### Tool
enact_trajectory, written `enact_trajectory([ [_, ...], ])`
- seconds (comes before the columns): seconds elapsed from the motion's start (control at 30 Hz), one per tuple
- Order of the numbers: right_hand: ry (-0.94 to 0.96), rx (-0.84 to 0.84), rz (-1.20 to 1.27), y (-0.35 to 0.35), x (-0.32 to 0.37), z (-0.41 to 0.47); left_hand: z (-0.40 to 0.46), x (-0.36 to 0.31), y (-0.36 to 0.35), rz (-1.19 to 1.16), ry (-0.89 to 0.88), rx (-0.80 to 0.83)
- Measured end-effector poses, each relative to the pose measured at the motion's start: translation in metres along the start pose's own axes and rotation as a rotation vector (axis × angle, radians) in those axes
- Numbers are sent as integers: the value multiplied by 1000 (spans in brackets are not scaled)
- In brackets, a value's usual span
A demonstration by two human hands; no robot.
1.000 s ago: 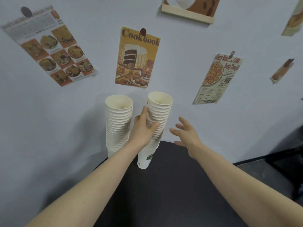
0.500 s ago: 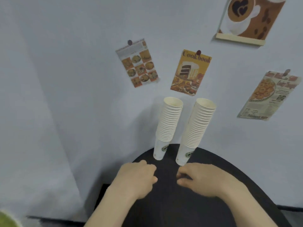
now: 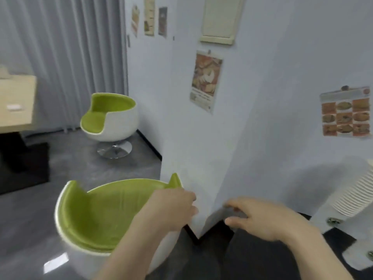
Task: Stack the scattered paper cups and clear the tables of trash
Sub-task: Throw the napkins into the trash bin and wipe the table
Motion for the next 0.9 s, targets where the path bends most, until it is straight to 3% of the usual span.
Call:
enact_trajectory([
  [0.23,330,32,-65,-2,155,46,-116,130,20,-18,396,-55],
  [0.5,610,44,-104,-4,350,99,-229,273,54,53,690,-120],
  [0.9,721,100,-48,-16,612,206,-328,524,95,101,851,-71],
])
Point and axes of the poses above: each hand's wrist, its own z-axis towards the middle knuckle, its own y-axis out of the back of the hand, x = y × z, the point moved 2 cm from there along z, towards the middle knuckle, and after that the axes turned 12 degrees about -x, right-handed, at the moved point
